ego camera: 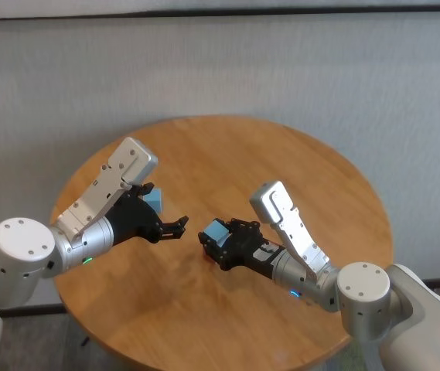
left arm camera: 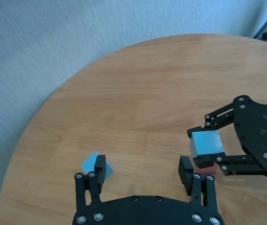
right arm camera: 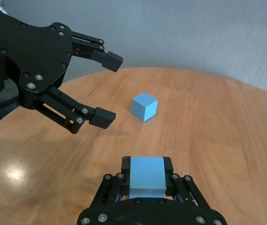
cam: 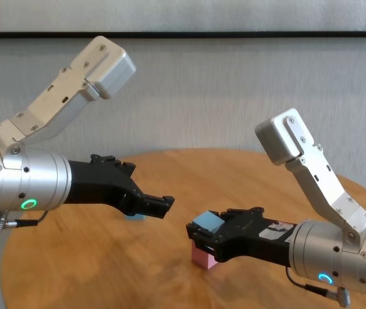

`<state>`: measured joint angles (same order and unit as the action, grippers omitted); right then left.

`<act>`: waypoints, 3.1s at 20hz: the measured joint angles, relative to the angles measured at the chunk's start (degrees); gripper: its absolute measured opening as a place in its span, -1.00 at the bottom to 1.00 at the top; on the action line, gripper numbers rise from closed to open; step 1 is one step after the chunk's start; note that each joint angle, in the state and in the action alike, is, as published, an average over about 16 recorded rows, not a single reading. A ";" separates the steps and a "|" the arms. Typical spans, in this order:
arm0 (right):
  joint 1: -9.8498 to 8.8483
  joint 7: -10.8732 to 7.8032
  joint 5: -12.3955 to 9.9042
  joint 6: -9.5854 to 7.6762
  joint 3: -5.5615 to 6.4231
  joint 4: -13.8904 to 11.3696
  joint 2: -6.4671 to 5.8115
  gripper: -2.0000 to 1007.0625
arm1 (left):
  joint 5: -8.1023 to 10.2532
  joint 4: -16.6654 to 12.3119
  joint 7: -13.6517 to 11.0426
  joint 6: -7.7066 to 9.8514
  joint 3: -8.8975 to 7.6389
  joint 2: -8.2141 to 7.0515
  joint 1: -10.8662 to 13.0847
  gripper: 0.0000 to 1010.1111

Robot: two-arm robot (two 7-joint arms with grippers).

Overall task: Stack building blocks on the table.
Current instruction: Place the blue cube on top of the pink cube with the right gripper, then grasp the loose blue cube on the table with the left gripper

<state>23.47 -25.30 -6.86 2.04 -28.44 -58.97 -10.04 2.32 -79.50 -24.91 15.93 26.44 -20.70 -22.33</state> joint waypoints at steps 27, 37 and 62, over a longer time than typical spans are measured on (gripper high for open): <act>-2.62 0.91 -4.26 -2.66 4.68 -9.76 -3.23 0.87 | 0.00 0.00 0.00 0.00 0.00 0.00 0.00 0.98; -5.14 2.48 -8.56 -3.85 10.27 -15.57 -7.92 0.99 | 0.00 0.00 0.00 0.00 0.00 0.00 0.00 0.98; -8.47 6.39 -7.65 -2.06 15.82 -17.94 -11.74 0.99 | -1.77 -4.54 0.66 5.73 -0.02 -0.35 0.38 0.98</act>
<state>15.00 -18.91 -14.51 -0.01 -12.62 -76.91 -21.78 0.55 -84.04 -24.26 21.66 26.42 -21.05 -21.95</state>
